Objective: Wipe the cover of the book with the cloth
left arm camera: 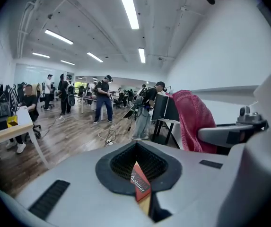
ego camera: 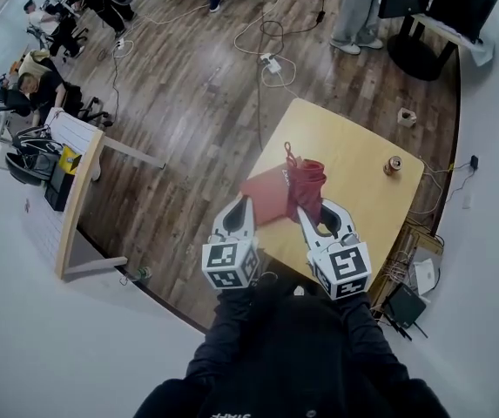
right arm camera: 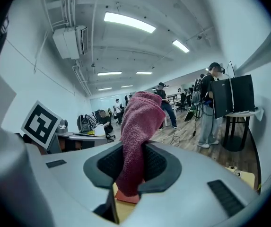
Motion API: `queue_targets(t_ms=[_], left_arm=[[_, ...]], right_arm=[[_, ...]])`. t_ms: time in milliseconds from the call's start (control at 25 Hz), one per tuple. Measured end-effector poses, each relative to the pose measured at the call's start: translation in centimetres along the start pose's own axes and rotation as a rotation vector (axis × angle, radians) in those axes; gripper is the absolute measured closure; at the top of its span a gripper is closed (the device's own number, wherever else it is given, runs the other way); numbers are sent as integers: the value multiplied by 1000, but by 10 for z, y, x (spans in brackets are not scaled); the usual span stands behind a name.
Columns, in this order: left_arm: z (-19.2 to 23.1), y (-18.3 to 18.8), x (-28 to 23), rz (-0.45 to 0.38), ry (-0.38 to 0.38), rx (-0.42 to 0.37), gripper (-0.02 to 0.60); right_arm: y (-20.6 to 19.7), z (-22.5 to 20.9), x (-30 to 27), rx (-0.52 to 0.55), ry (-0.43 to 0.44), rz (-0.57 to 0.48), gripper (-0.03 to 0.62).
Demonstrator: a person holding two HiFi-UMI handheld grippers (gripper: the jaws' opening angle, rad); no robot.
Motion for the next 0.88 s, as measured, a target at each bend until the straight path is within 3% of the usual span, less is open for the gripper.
queue_targets(t_ms=[320, 880], left_arm=[[-27, 10, 15, -41, -4, -57, 548], [-46, 11, 26, -77, -21, -77, 548]], right_arm=[[13, -4, 30, 3, -12, -78, 494], [17, -1, 51, 18, -30, -106, 494]])
Point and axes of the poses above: the fingertips, and each gripper's own axes: x backward along the fingers, z to its left, y out of its top, the point moved 6 cm from there along x, backward along the fingers, and after that the axes turned 9 degrees about x, right-handed, at the moved point
